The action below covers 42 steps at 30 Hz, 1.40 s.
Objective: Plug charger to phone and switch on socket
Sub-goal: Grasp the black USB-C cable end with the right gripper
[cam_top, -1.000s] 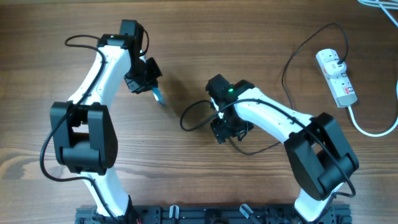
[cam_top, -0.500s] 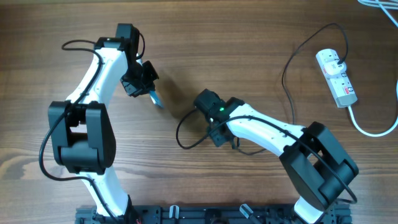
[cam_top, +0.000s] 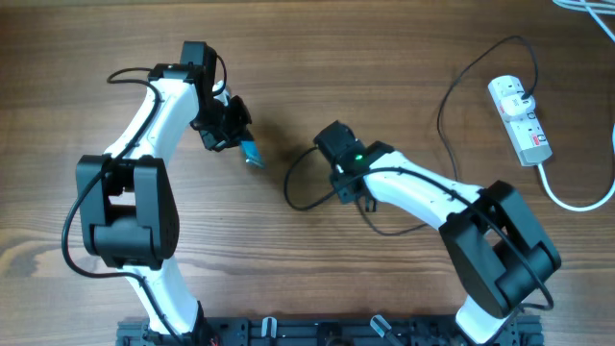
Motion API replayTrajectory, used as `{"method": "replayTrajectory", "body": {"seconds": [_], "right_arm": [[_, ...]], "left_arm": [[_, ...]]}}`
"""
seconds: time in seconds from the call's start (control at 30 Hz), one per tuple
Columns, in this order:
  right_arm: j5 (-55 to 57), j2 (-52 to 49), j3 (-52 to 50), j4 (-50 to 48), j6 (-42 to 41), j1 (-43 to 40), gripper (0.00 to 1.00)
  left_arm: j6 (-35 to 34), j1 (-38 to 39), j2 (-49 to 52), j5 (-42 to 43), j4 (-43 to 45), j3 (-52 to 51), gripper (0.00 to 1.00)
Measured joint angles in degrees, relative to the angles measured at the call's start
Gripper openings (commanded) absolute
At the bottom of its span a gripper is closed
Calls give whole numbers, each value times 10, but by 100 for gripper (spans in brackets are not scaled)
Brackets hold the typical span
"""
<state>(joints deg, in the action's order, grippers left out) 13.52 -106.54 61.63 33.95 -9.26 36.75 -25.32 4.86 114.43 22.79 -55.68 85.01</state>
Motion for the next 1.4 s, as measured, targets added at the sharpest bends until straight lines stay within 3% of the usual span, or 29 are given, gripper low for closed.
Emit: {"method": "replayTrajectory", "body": {"seconds": [0.27,0.47,0.6,0.77,0.9,1.13,1.33,1.4], "right_arm": [[-86,0,0,-9,6,-92,49],[-121,0,0,-7,6,-161,54],[-137,0,0,-9,12,-165,55],[-140,0,0,-10,18,-166,34],[-180,0,0,-5,18,-166,34],[-198,0,-2,-21,-31,-165,23],[-184,0,-2,-21,-73,-163,25],[-182,0,-2,-21,-80,-162,38]], "left_arm": [[63,0,0,116,1,0,4],[73,0,0,140,-7,0,4],[73,0,0,145,-7,0,4],[75,0,0,147,-6,0,4],[75,0,0,147,-6,0,4],[75,0,0,147,-4,0,4],[75,0,0,147,-4,0,4],[75,0,0,147,-4,0,4]]}}
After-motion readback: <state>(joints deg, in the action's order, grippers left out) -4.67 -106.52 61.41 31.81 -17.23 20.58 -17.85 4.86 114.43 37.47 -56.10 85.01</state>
